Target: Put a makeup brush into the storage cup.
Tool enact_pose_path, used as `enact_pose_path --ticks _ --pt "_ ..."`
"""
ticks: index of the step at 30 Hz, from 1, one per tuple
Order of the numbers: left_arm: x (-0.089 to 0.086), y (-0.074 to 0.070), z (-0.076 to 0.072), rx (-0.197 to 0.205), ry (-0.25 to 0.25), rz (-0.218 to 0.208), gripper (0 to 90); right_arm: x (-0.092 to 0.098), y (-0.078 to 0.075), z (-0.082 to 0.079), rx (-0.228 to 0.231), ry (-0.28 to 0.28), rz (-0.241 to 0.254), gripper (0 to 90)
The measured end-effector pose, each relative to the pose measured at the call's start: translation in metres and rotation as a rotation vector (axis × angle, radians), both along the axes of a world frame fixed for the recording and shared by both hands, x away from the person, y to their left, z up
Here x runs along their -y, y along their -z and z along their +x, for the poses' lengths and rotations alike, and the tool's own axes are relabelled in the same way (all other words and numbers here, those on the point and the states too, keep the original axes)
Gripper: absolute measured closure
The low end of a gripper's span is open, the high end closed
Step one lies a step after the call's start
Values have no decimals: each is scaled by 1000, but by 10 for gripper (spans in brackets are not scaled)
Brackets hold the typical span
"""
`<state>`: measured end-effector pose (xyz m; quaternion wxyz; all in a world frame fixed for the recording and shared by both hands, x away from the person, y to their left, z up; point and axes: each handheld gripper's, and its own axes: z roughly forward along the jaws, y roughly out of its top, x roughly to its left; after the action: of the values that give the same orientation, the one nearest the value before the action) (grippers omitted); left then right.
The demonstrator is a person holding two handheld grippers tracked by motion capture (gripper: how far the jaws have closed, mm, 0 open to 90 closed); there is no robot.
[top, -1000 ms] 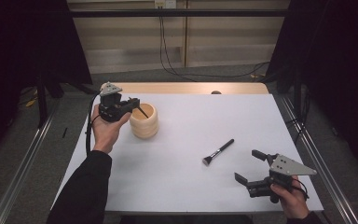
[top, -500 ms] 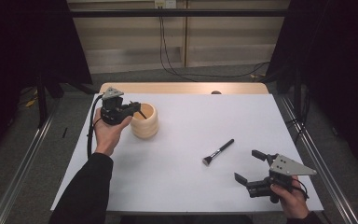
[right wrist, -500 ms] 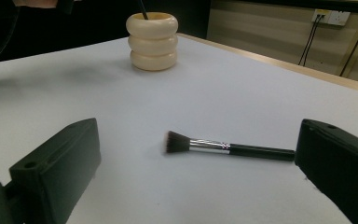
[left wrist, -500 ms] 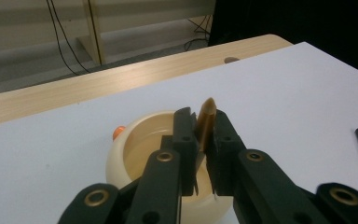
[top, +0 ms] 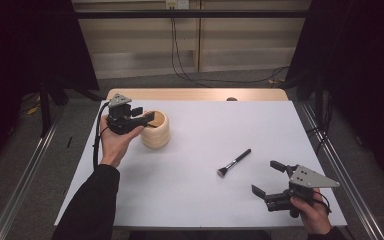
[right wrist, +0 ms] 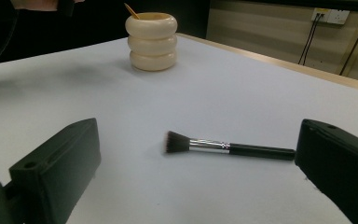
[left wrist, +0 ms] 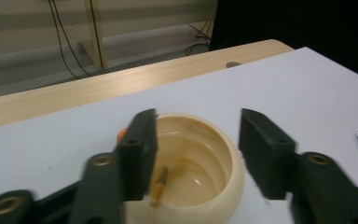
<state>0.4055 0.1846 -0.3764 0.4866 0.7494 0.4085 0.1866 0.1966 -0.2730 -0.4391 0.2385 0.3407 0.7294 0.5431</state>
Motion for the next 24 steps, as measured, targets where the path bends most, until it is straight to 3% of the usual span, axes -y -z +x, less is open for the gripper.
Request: enact_pose_path --ticks 4,5,14,19,24 --pt "1 0 0 13 12 -11 283 0 0 0 0 0 0 0" --pt "0 0 1 8 14 -33 269 0 0 0 -1 -4 1 0" --pt "1 -3 -1 30 -5 -52 44 0 0 0 -4 -2 6 0" --pt "-2 -3 -3 57 22 -64 25 0 0 0 -4 -2 1 0" --pt "-4 -4 -7 64 17 -61 22 0 0 1 -7 5 4 0"
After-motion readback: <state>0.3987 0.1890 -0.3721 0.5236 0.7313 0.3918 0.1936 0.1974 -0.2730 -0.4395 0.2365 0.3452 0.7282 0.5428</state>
